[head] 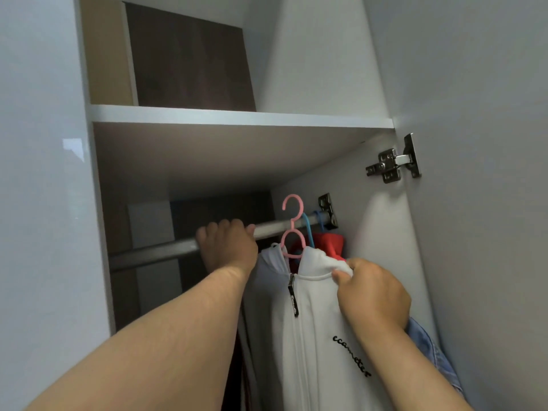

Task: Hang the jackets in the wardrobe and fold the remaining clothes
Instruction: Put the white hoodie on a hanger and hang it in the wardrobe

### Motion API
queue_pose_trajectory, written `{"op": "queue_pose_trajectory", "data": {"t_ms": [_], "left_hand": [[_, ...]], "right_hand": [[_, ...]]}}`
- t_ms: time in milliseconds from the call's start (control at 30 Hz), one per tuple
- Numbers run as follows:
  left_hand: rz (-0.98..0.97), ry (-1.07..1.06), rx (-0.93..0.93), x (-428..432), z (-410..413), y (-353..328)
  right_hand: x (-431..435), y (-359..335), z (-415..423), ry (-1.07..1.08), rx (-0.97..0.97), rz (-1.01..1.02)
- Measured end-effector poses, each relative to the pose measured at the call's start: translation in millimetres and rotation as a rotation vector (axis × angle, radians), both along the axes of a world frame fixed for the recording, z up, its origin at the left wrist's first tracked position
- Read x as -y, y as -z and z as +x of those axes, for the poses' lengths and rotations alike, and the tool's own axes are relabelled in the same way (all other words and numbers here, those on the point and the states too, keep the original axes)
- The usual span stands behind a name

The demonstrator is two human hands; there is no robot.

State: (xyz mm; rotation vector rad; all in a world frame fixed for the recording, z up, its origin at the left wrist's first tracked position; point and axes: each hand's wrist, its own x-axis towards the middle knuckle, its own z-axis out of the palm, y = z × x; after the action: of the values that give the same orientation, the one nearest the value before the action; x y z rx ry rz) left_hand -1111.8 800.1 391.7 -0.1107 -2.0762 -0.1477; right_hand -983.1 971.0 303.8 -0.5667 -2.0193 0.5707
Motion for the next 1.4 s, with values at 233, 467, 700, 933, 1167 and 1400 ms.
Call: {"op": "queue_pose_trajectory", "data": {"t_ms": [233, 467, 700, 933, 1167, 1400], "left_hand": [[-0.002, 0.011, -0.024, -1.7, -0.3, 3.0], [0.006, -0.006, -0.017, -2.9, -0.8, 3.6], [0.015, 0.018, -0.012, -2.8, 1.8, 3.5], [0.012, 0.016, -0.008, -3.4, 5.0, 3.2], [-0.003, -0.021, 0.114, -6.2, 20.7, 5.7], [0.184, 0.296, 0.343, -8.0, 62.7, 40.0]], "right_hand": [[10.4, 9.8, 0.2, 0.006, 0.044, 0.094], [11.5, 16.1, -0.4, -0.004, 0.040, 0.093], [-2.3, 19.0, 2.3, -0.091, 0.093, 0.090], [-15.2, 50.4, 6.6, -0.239, -0.168, -0.231], [-11.6, 79.9, 20.0, -0.376, -0.403, -0.516], [8.5, 101.1, 58.6, -0.387, -0.336, -0.621]]}}
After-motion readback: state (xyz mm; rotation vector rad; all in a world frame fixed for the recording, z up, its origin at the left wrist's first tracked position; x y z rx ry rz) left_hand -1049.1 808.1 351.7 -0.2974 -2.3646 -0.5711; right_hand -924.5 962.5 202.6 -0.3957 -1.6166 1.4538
